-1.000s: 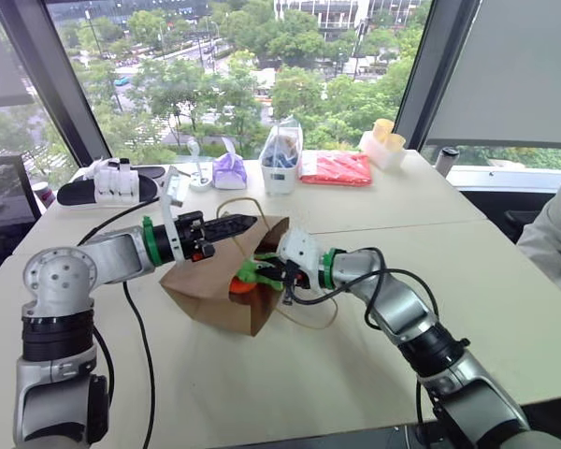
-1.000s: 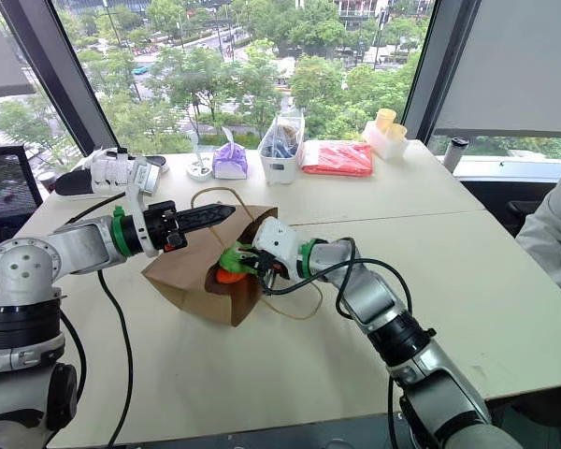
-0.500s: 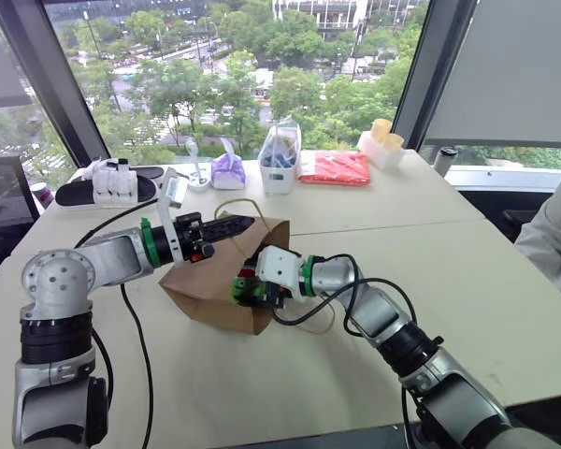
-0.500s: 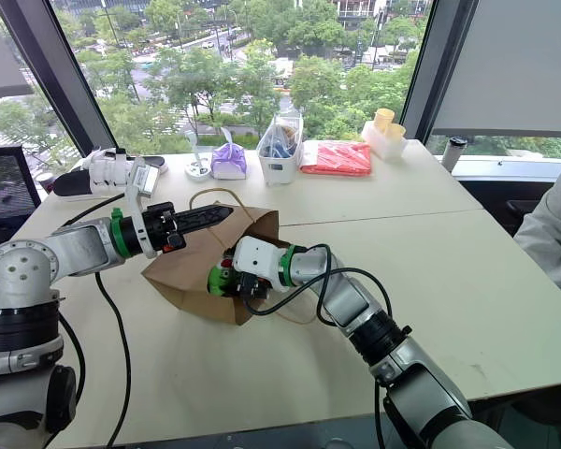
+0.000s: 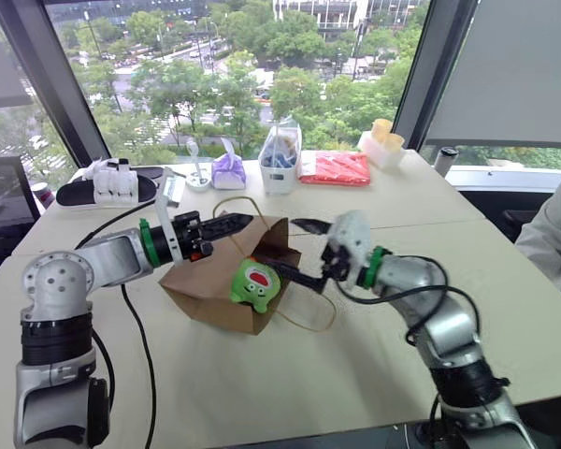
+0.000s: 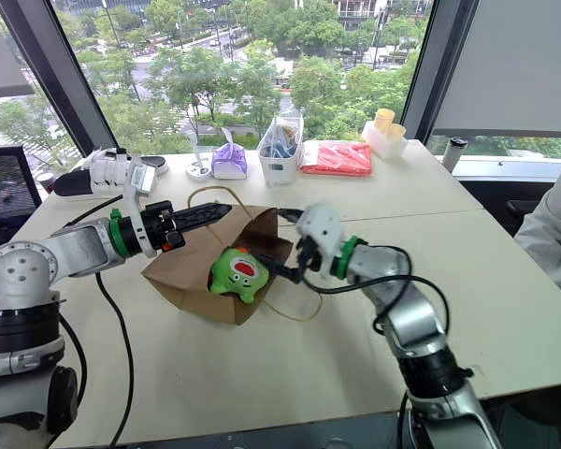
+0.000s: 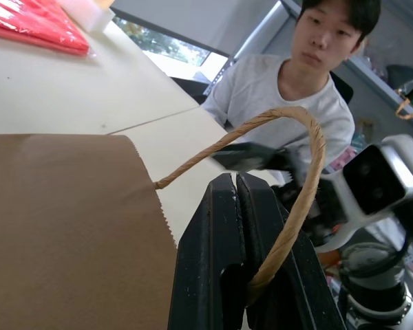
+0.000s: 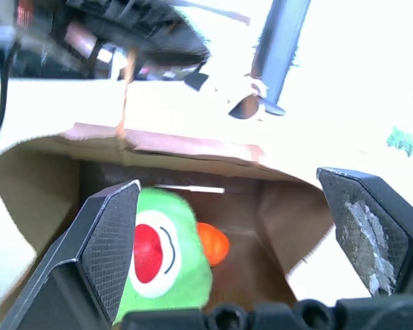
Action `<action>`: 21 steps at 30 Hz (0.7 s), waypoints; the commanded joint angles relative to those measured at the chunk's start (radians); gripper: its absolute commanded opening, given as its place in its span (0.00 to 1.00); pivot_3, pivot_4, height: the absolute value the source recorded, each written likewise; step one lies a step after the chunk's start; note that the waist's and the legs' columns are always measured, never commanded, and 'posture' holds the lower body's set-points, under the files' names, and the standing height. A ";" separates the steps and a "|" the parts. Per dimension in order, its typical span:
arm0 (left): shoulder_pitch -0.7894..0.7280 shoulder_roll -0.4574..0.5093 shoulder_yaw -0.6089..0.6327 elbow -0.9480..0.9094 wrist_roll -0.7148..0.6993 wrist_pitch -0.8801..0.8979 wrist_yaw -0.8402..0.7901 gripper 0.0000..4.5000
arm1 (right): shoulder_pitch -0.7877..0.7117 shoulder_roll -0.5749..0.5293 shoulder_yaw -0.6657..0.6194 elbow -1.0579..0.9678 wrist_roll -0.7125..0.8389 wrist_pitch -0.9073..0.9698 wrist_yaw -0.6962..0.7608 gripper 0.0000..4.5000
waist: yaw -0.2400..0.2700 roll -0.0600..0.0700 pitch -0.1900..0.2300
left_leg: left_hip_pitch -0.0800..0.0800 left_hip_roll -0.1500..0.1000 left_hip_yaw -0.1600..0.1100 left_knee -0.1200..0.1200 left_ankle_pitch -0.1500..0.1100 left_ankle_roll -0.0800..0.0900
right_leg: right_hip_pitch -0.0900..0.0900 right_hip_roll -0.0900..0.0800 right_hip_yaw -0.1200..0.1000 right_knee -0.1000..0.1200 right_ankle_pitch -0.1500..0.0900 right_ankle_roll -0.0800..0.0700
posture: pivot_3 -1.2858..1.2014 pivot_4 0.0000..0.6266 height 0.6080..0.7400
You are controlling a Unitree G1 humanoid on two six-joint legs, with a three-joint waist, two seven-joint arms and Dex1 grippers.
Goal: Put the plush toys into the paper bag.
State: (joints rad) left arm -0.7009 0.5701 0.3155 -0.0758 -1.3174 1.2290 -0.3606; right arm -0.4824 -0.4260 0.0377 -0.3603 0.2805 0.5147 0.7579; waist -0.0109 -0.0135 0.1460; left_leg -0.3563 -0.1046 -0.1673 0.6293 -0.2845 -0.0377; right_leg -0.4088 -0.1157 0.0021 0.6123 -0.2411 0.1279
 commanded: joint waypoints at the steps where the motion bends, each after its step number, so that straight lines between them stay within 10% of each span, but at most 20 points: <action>1: -0.027 0.009 0.058 0.015 -0.039 -0.027 0.010 0.00 | 0.082 -0.048 -0.139 -0.051 0.111 0.163 -0.037 0.99 | 0.001 0.000 0.000 | 0.000 0.000 0.000 0.000 0.000 0.000 | 0.000 0.000 0.000 0.000 0.000 0.000 | 0.52 0.24 1.00; 21: 0.040 0.010 0.067 -0.038 -0.079 -0.055 0.032 0.00 | 0.378 0.255 -0.280 0.009 0.584 0.524 -0.300 0.99 | 0.002 0.000 0.000 | 0.000 0.000 0.001 0.000 -0.002 0.003 | 0.000 -0.001 0.000 0.000 0.000 0.000 | 0.52 0.24 1.00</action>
State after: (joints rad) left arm -0.6579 0.5766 0.3618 -0.0819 -1.3673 1.1916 -0.3283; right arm -0.1009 -0.1769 -0.2553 -0.3212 0.8440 1.0589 0.4526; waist -0.0089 -0.0132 0.1462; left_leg -0.3562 -0.1050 -0.1664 0.6290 -0.2862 -0.0348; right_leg -0.4089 -0.1167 0.0027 0.6120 -0.2412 0.1278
